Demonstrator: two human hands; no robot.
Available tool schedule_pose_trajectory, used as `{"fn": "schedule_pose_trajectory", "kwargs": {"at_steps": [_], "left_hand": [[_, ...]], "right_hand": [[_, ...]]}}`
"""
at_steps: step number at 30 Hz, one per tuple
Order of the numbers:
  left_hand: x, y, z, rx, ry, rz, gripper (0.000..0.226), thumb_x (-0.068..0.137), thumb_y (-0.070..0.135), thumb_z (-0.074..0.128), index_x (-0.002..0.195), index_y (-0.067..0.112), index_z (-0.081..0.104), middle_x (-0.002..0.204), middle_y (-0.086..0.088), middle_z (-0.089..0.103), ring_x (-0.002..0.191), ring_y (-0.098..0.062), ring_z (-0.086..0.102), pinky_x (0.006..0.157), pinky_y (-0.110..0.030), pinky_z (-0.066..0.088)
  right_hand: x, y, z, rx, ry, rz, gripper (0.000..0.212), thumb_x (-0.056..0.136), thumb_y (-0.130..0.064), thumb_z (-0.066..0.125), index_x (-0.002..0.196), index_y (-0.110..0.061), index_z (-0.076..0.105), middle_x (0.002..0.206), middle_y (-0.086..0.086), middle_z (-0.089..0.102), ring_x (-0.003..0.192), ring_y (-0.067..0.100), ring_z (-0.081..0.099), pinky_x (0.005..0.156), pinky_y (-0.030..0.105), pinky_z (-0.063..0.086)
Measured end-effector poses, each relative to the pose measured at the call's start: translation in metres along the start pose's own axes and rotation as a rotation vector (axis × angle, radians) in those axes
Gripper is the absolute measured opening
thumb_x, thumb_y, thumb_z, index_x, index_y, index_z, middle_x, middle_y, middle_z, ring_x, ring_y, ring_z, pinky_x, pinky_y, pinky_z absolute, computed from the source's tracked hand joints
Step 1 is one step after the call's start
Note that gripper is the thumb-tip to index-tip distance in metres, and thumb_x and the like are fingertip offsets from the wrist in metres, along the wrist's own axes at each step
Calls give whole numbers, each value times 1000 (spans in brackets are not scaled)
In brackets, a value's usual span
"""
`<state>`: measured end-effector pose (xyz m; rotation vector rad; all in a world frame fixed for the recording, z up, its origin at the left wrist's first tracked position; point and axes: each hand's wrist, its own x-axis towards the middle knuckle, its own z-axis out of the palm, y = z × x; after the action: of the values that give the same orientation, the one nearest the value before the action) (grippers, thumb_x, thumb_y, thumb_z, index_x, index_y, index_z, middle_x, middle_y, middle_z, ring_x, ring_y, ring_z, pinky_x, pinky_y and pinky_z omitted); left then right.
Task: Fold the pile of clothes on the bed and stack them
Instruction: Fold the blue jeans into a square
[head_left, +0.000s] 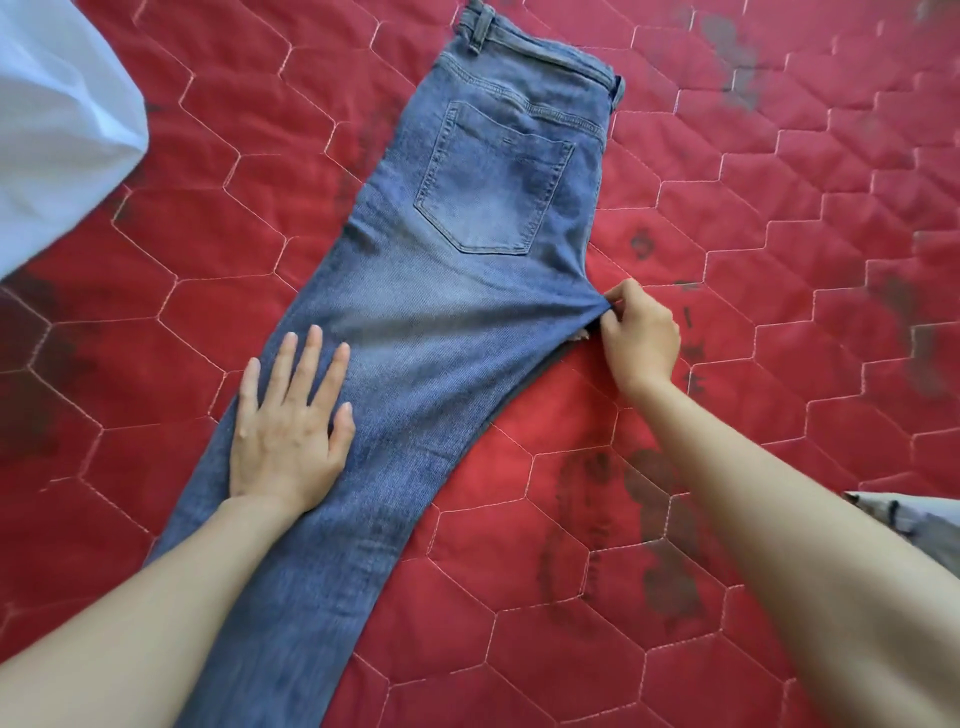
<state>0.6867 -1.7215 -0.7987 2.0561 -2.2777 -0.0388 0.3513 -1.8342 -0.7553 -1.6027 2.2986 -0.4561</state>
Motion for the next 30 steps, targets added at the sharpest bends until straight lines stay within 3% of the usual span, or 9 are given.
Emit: {"fn": "schedule_pose_trajectory", "kwargs": {"at_steps": [5, 10, 14, 19, 23, 26, 30], "left_hand": [[0, 1, 0, 0, 1, -1, 60, 93, 36, 28, 149, 14, 34, 159, -11, 21, 147, -29, 19, 116, -53, 13], [-2, 1, -1, -12, -12, -7, 60, 94, 36, 26, 148, 13, 34, 159, -12, 22, 146, -30, 20, 116, -54, 14], [-1, 2, -1, -4, -21, -2, 60, 94, 37, 26, 149, 13, 33, 159, -12, 21, 146, -30, 19, 116, -53, 12], [-2, 1, -1, -5, -35, 12, 60, 94, 37, 26, 148, 13, 34, 158, -13, 22, 146, -30, 19, 115, -54, 13], [-4, 5, -8, -34, -64, 2, 61, 94, 39, 25, 148, 11, 35, 159, -13, 21, 147, -30, 17, 115, -58, 8], [-23, 26, -12, -122, -51, 135, 64, 93, 47, 30, 145, 12, 42, 157, -12, 27, 146, -30, 20, 115, -60, 5], [-52, 66, -14, -162, 44, 252, 58, 89, 45, 45, 131, 7, 58, 142, -12, 51, 132, -31, 47, 110, -60, 27]], "right_hand": [[-3, 3, -7, 96, -95, -23, 7, 82, -16, 62, 90, -16, 62, 83, 2, 66, 81, 25, 61, 73, 37, 45], [-45, -7, -3, 383, 2, 121, 14, 82, -25, 72, 89, -17, 64, 83, -4, 67, 80, 14, 64, 82, 37, 50], [-65, -14, 8, 341, -6, 130, 26, 84, -35, 71, 108, -23, 70, 98, -3, 67, 89, 12, 62, 80, 28, 45], [-57, -31, 17, 322, 67, 306, 20, 88, -32, 64, 104, -23, 73, 108, -2, 70, 101, 19, 63, 73, 24, 35], [-69, -42, 26, 270, -23, 197, 16, 88, -22, 59, 93, -16, 73, 98, 5, 68, 91, 23, 60, 65, 27, 30], [-79, -40, 30, 338, -35, 120, 16, 89, -19, 60, 95, -16, 74, 87, 3, 63, 78, 16, 53, 63, 22, 27], [-81, -26, 26, 426, 106, 125, 16, 86, -20, 66, 101, -15, 68, 90, 3, 64, 81, 18, 60, 78, 31, 45]]}}
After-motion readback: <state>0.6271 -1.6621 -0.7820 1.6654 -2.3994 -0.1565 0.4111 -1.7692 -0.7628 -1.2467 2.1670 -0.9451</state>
